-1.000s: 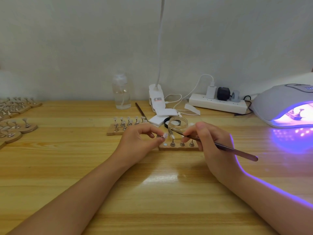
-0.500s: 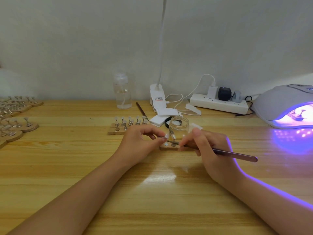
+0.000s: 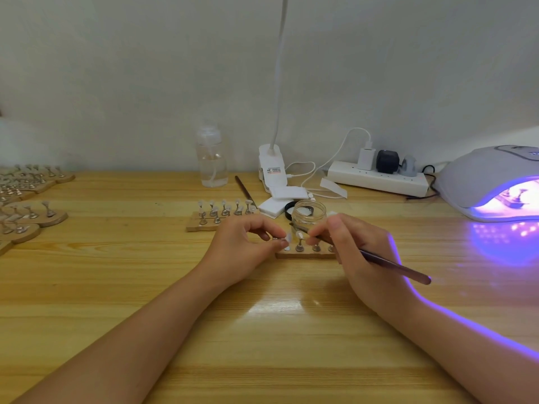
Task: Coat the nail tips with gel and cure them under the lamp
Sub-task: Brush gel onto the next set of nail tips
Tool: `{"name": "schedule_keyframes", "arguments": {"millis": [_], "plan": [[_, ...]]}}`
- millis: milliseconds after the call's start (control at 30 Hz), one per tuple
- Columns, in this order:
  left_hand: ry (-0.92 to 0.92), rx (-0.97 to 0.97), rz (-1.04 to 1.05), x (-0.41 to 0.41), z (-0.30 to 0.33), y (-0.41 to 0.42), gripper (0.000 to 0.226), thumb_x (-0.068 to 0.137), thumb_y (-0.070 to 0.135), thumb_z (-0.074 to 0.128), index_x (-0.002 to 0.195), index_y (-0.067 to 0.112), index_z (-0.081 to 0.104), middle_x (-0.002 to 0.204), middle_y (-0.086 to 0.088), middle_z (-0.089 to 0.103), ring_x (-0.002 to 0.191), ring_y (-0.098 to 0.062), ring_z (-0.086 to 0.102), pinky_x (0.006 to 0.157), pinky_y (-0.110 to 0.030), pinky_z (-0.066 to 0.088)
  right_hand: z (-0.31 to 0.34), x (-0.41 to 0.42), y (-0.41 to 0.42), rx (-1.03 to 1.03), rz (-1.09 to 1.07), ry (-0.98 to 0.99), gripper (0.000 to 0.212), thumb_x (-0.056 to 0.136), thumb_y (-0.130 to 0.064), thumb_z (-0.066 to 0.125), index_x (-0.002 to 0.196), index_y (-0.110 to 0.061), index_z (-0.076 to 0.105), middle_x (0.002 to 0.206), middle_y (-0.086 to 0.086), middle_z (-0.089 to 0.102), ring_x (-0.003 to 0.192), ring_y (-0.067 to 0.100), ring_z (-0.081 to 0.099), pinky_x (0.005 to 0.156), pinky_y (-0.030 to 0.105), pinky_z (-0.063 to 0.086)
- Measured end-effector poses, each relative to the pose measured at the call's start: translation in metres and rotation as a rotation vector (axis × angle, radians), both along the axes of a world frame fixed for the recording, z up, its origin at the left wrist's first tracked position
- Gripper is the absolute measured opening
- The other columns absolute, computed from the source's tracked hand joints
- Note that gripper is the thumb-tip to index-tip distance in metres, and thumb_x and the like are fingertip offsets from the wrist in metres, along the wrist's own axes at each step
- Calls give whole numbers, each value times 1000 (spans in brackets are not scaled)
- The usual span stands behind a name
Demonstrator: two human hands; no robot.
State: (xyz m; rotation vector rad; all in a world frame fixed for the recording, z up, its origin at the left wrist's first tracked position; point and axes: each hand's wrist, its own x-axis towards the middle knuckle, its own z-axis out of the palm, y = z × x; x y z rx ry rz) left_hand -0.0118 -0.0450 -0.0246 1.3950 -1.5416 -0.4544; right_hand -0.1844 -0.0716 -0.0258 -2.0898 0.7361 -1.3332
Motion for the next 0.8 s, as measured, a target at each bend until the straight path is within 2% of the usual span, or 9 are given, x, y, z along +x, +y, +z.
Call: {"name": "schedule_keyframes", "arguments": {"millis": [100, 200, 267, 367, 433, 633, 700, 800], "plan": [[-1, -4, -7, 0, 0, 0, 13, 69, 11, 76, 67, 21, 69, 60, 18, 60, 62, 9, 49, 57, 0, 34, 0, 1, 1, 7, 17, 26, 39, 85, -46, 35, 73, -25, 66, 63, -20, 63, 57, -5, 56, 55, 5, 36], [-16, -3, -10, 0, 0, 0, 15, 70, 10, 76, 67, 22, 68, 56, 23, 59, 62, 10, 50, 57, 0, 34, -1, 0, 4, 22, 73, -37, 39, 86, -42, 37, 67, -24, 66, 59, -10, 65, 52, -4, 55, 55, 4, 37], [-11, 2, -11, 0, 0, 0, 14, 71, 10, 75, 68, 22, 67, 55, 27, 58, 60, 11, 51, 55, 0, 34, 0, -1, 4, 9, 57, -51, 39, 86, -41, 36, 67, -23, 66, 61, -11, 65, 55, -4, 55, 57, 5, 38], [11, 0, -10, 0, 0, 0, 13, 71, 11, 76, 67, 21, 68, 55, 22, 59, 59, 10, 50, 55, 0, 34, 1, -1, 1, 7, -19, -1, 41, 85, -46, 35, 73, -23, 66, 70, -19, 65, 63, -5, 57, 61, 8, 39], [10, -1, -14, -1, 1, 1, 12, 70, 12, 76, 67, 20, 68, 59, 18, 59, 60, 9, 50, 55, -1, 34, 1, 0, 1, -4, -16, 31, 40, 85, -46, 35, 73, -25, 66, 68, -20, 65, 63, -5, 57, 61, 7, 40], [-3, 9, -8, -2, 2, 1, 16, 70, 7, 75, 67, 20, 66, 60, 16, 58, 58, 10, 50, 55, 0, 34, -2, -2, 3, 21, 74, -61, 41, 86, -40, 37, 67, -20, 67, 61, -5, 67, 58, -5, 57, 60, 5, 40], [0, 14, -10, -2, 2, 1, 15, 71, 9, 75, 67, 20, 66, 63, 15, 59, 59, 9, 50, 55, -1, 34, 0, -2, 2, 26, 24, -43, 41, 86, -43, 35, 69, -21, 66, 68, -9, 67, 62, -4, 57, 61, 7, 40], [-1, 12, -14, -2, 1, 0, 15, 71, 10, 75, 67, 21, 66, 64, 15, 60, 60, 8, 51, 55, -1, 35, 1, 0, 0, -11, -33, 57, 41, 85, -47, 33, 73, -24, 65, 68, -24, 62, 65, -4, 56, 61, 8, 39]]}}
